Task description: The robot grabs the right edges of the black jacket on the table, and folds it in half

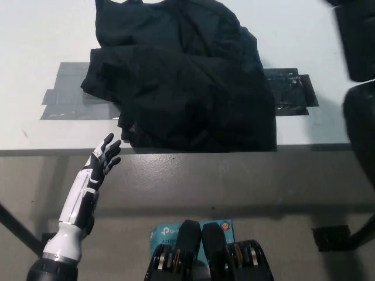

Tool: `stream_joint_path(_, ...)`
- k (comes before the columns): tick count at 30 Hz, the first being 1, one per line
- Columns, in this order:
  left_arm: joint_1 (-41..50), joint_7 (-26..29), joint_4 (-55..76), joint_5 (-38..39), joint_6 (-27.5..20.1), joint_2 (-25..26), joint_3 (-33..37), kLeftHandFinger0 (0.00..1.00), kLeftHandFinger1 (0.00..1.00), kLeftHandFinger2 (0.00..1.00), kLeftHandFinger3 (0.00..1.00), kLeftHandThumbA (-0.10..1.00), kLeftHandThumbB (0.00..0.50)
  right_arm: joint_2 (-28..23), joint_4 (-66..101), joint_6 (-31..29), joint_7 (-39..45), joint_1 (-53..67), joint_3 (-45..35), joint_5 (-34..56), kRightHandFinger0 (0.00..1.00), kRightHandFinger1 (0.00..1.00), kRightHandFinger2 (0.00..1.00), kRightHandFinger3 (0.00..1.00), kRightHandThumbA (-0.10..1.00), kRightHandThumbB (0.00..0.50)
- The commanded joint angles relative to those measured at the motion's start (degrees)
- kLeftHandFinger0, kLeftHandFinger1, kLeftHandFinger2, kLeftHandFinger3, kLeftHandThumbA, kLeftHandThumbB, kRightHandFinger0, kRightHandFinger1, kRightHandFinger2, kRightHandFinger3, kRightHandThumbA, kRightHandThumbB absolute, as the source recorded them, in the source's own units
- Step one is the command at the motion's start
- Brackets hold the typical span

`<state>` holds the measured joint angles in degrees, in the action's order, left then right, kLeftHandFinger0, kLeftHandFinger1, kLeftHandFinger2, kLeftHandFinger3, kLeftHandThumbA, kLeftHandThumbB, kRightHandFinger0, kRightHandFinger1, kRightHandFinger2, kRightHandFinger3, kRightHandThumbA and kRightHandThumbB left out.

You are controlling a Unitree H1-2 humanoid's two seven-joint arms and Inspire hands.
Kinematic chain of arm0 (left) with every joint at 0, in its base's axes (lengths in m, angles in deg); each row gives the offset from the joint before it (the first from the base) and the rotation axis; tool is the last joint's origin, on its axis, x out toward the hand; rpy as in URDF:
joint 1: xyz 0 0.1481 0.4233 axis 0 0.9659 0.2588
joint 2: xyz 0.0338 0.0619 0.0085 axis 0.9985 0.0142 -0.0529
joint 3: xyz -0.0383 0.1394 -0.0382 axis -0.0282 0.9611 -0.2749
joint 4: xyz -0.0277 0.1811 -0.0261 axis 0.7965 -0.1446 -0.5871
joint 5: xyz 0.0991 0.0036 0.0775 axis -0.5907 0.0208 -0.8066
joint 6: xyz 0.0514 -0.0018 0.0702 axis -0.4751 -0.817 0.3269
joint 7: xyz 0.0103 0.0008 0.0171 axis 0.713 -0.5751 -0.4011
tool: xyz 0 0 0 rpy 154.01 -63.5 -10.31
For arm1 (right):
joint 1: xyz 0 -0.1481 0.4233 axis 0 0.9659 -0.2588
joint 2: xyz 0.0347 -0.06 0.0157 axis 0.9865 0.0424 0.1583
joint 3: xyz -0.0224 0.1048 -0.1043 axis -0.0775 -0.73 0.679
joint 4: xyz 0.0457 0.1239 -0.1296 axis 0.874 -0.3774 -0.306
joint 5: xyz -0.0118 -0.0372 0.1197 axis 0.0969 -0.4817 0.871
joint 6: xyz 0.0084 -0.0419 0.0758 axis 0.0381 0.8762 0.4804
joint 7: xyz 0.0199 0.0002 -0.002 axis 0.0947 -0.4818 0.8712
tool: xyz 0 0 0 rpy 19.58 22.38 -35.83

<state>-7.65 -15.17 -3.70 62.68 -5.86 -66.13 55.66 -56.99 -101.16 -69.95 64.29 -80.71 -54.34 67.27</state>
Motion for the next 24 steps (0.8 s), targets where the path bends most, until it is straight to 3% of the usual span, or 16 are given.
stream_joint_path(1,1.49,-0.89,1.64,1.21,-2.26,0.78,0.01,1.00,1.00,1.00,1.00,1.00,0.206,-6.48,16.31,2.99,1.10,1.38,-3.87,4.55,1.00,1.00,1.00,1.00,1.00,0.484)
stream_joint_path(2,1.76,-0.86,1.84,1.07,-2.17,1.01,-0.16,1.00,1.00,1.00,1.00,1.00,0.201,-8.07,22.09,3.92,0.83,3.82,-4.46,4.22,1.00,1.00,1.00,1.00,1.00,0.458)
stream_joint_path(5,1.32,-1.35,1.33,2.17,-2.35,1.70,-0.82,1.00,1.00,1.00,1.00,1.00,0.195,-12.55,34.55,5.83,2.25,9.20,-5.95,5.62,1.00,1.00,1.00,1.00,1.00,0.454)
stream_joint_path(7,0.92,-1.49,1.30,2.73,-1.82,2.07,-1.32,1.00,1.00,1.00,1.00,1.00,0.244,-16.07,45.86,7.01,2.05,15.71,-8.54,7.65,1.00,1.00,1.00,1.00,1.00,0.428)
stream_joint_path(10,0.53,-1.19,0.73,2.15,-1.80,2.21,-1.57,1.00,1.00,1.00,1.00,1.00,0.265,-20.86,56.66,7.01,0.94,24.36,-10.33,10.83,1.00,1.00,1.00,1.00,1.00,0.408)
stream_joint_path(13,0.14,-1.07,0.30,1.93,-1.65,2.36,-1.83,1.00,1.00,1.00,1.00,1.00,0.241,-22.88,65.58,7.01,-1.63,34.02,-12.29,13.90,1.00,1.00,1.00,1.00,1.00,0.460)
stream_joint_path(16,0.04,-1.31,-0.05,2.58,-1.10,2.59,-2.25,1.00,1.00,1.00,1.00,1.00,0.240,-20.75,73.35,7.01,-3.92,47.20,-16.70,16.98,1.00,1.00,1.00,1.00,1.00,0.436)
stream_joint_path(17,0.13,-1.30,-0.05,2.59,-0.89,2.58,-2.33,1.00,1.00,1.00,1.00,1.00,0.231,-17.96,75.02,7.01,-2.56,51.89,-19.24,17.17,1.00,1.00,1.00,1.00,1.00,0.394)
stream_joint_path(18,0.49,-1.52,-0.20,3.08,-0.93,2.62,-2.48,1.00,1.00,1.00,1.00,1.00,0.233,-16.32,76.66,7.01,-2.89,55.68,-19.85,17.50,1.00,1.00,1.00,1.00,1.00,0.398)
stream_joint_path(24,1.22,-0.76,-1.59,2.08,-2.01,1.94,-2.55,1.00,1.00,1.00,1.00,1.00,0.212,-7.18,73.46,-6.43,-2.72,74.63,-17.34,15.81,1.00,1.00,1.00,1.00,1.00,0.372)
